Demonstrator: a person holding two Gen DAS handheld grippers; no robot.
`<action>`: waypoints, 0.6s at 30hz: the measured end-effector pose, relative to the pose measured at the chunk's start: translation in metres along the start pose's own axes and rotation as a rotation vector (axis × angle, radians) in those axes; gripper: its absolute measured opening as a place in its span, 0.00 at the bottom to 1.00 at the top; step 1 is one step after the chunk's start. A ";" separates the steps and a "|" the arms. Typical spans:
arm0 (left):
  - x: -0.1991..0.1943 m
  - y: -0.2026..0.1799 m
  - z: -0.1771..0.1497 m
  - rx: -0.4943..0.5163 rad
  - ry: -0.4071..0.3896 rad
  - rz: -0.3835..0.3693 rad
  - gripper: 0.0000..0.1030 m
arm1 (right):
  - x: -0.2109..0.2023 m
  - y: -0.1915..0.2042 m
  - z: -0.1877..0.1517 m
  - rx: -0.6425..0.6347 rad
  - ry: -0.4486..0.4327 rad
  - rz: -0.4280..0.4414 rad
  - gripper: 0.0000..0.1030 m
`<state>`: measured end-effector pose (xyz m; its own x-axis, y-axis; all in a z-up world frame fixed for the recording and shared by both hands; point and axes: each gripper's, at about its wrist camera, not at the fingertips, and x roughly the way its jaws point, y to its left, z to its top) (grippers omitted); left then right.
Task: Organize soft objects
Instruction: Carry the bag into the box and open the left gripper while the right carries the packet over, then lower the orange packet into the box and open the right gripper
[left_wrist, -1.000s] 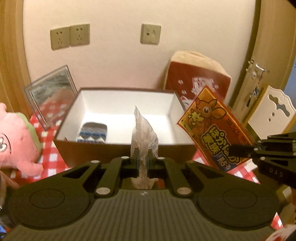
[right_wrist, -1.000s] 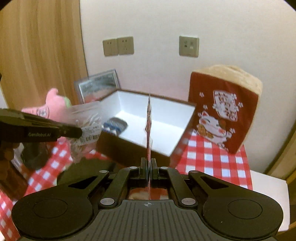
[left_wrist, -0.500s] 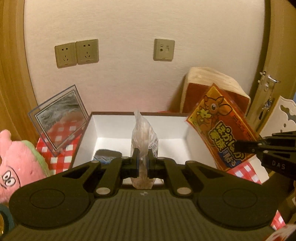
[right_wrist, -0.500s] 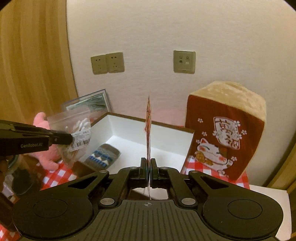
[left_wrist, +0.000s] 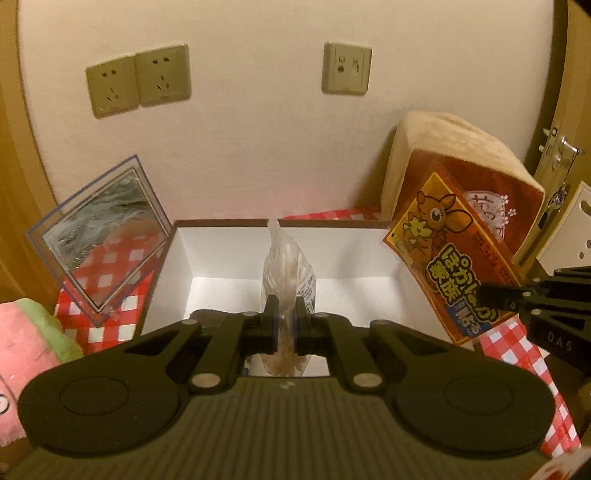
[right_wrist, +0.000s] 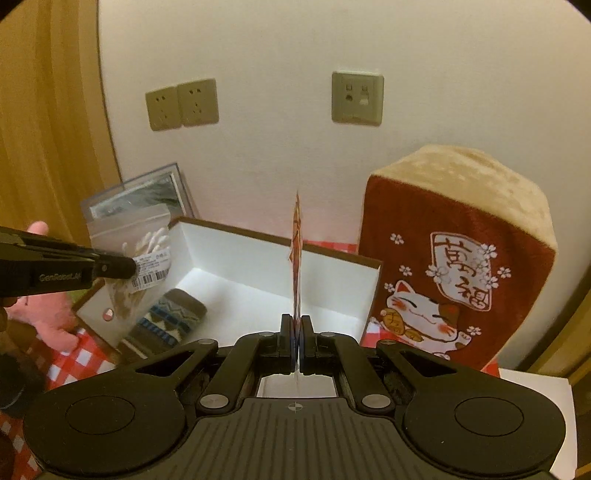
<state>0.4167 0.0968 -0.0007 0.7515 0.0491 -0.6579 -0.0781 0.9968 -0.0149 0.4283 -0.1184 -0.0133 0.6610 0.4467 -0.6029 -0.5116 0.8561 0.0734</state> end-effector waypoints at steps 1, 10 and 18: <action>0.005 0.000 0.001 0.002 0.007 -0.003 0.06 | 0.003 0.000 0.000 0.002 0.006 -0.001 0.02; 0.034 0.001 0.005 0.026 0.022 -0.012 0.30 | 0.027 -0.007 -0.003 0.022 0.052 -0.021 0.02; 0.037 0.018 0.006 -0.023 0.054 -0.008 0.30 | 0.036 -0.010 -0.004 0.027 0.071 -0.026 0.02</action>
<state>0.4471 0.1174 -0.0213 0.7157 0.0367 -0.6974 -0.0877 0.9954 -0.0376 0.4549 -0.1116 -0.0390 0.6330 0.4053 -0.6596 -0.4787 0.8745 0.0780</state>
